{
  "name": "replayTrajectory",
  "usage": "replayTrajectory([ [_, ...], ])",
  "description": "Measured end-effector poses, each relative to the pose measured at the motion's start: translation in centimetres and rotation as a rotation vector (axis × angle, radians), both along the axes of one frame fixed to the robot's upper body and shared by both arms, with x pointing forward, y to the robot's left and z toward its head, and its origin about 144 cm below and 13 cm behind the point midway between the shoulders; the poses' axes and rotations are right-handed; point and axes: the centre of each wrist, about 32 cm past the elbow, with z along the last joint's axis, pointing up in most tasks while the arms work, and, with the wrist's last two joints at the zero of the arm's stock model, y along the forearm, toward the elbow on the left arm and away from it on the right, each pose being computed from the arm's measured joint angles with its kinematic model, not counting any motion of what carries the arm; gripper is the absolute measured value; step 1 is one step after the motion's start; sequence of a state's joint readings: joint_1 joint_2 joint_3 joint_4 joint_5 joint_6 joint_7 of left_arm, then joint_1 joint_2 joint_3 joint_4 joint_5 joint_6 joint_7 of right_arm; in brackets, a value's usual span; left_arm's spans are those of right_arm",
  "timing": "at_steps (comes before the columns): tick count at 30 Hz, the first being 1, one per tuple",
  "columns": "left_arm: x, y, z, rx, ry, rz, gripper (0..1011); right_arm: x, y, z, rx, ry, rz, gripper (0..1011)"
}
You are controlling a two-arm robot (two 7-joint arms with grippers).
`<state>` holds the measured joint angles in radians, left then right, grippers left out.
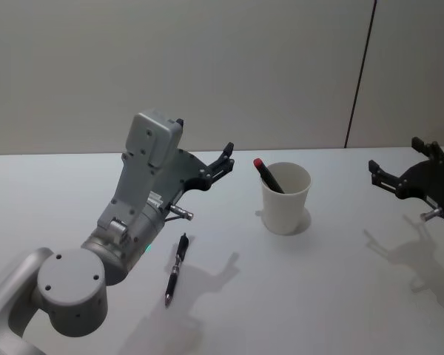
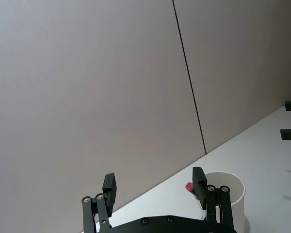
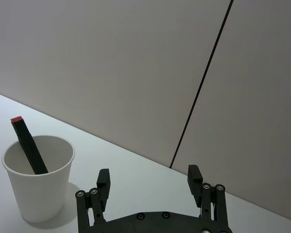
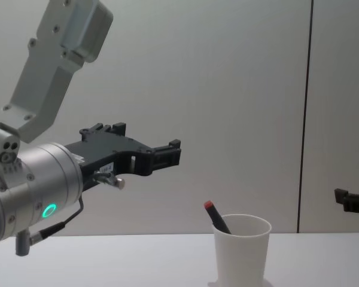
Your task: Place the pen into the pen holder.
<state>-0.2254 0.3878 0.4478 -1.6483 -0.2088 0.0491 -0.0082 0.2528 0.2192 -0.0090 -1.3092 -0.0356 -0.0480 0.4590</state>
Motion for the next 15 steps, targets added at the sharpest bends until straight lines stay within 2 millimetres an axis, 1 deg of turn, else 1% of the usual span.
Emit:
replayTrajectory([
  [15,-0.9,0.8,0.43,-0.029,0.109,-0.017,1004,-0.04,-0.01,0.0,0.0,0.001,0.001,1001],
])
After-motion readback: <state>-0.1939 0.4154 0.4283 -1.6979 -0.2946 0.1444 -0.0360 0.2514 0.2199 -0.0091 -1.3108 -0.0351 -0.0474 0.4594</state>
